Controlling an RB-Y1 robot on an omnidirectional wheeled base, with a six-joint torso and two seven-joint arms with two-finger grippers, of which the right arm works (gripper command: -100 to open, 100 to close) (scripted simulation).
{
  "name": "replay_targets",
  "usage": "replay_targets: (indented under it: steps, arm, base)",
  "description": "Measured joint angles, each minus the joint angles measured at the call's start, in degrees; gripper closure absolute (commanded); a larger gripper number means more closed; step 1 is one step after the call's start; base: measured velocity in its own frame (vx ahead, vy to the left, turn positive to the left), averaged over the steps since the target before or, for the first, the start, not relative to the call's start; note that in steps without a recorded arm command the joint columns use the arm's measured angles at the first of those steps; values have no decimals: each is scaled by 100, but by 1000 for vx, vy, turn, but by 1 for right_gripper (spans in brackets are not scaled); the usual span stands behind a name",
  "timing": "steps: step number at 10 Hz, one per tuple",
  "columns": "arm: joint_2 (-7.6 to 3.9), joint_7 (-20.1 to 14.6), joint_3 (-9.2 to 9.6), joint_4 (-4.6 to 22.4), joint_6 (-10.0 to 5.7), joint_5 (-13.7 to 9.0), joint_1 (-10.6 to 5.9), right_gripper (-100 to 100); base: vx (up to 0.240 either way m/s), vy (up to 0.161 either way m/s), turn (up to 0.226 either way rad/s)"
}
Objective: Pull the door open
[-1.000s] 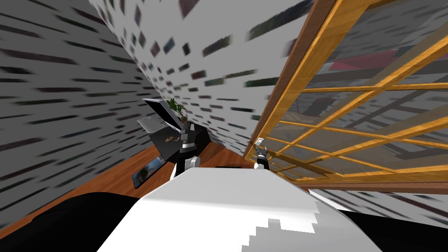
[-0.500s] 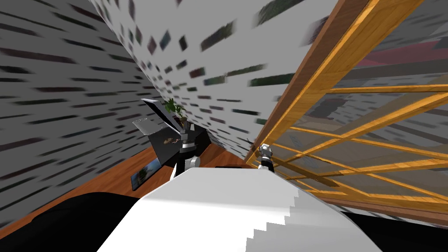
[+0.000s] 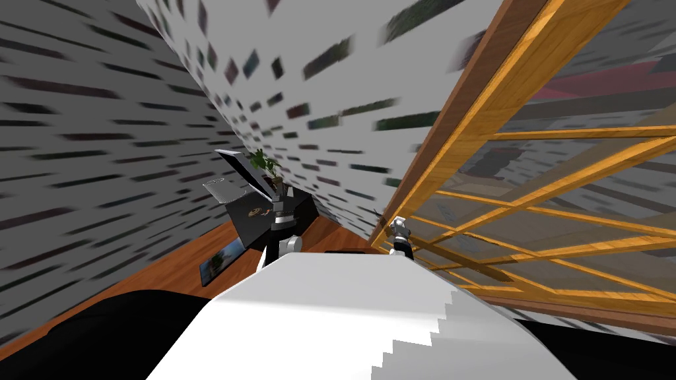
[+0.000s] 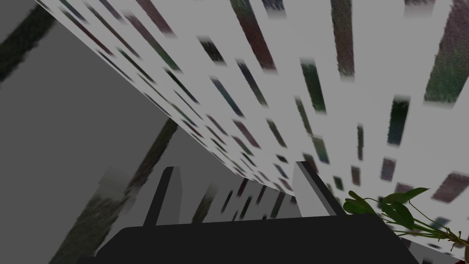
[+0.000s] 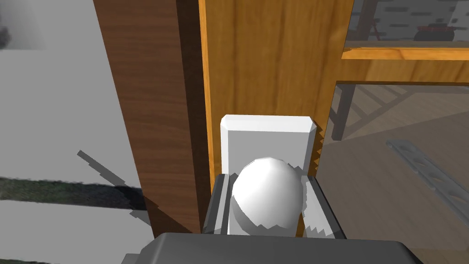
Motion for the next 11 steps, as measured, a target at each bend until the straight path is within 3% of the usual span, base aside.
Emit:
replay_targets:
  steps: [4,9,11]
  arm:
    - [-61,-172,172,93,-56,99,-78,100]
    - [-123,-361,486,-257,106,266,90,100]
    - [-153,-490,634,-241,67,351,82,100]
  base:
    - [-174,-4,53]
    - [-226,-17,66]
    - [-163,-9,36]
